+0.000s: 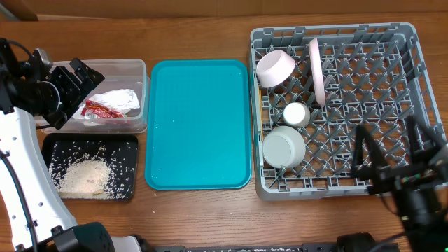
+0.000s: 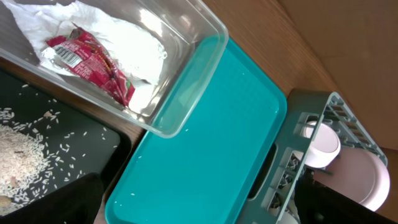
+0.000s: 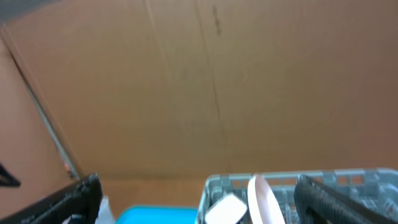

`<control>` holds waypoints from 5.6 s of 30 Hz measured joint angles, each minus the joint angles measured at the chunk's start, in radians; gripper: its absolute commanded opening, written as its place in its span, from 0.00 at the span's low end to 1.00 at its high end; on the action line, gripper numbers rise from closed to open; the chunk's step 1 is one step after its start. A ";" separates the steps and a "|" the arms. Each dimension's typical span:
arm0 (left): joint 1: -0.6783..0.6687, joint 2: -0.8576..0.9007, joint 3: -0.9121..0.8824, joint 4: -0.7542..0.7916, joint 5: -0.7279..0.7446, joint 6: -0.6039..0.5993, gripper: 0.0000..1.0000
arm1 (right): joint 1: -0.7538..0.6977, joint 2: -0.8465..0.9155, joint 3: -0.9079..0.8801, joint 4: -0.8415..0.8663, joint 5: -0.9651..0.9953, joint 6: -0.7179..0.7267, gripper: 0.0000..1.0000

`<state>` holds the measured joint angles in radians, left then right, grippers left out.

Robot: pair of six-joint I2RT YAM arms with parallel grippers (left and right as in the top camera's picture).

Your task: Sort waste into correct bins and load items into the dishwasher

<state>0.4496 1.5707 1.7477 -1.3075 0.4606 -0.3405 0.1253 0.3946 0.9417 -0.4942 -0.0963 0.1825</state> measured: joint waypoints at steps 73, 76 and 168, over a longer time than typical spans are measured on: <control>0.000 0.000 0.000 -0.002 -0.001 0.000 1.00 | -0.014 -0.382 -0.923 0.404 0.079 -0.129 1.00; 0.000 0.000 0.000 -0.002 -0.001 0.000 1.00 | -0.014 -0.382 -0.923 0.404 0.079 -0.129 1.00; -0.428 -1.556 -1.740 1.231 -0.458 0.370 1.00 | -0.014 -0.382 -0.923 0.404 0.086 -0.126 1.00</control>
<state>0.0212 0.0147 0.0082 -0.0769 0.0025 0.0299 0.1108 0.0128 0.0185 -0.0902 -0.0105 0.0570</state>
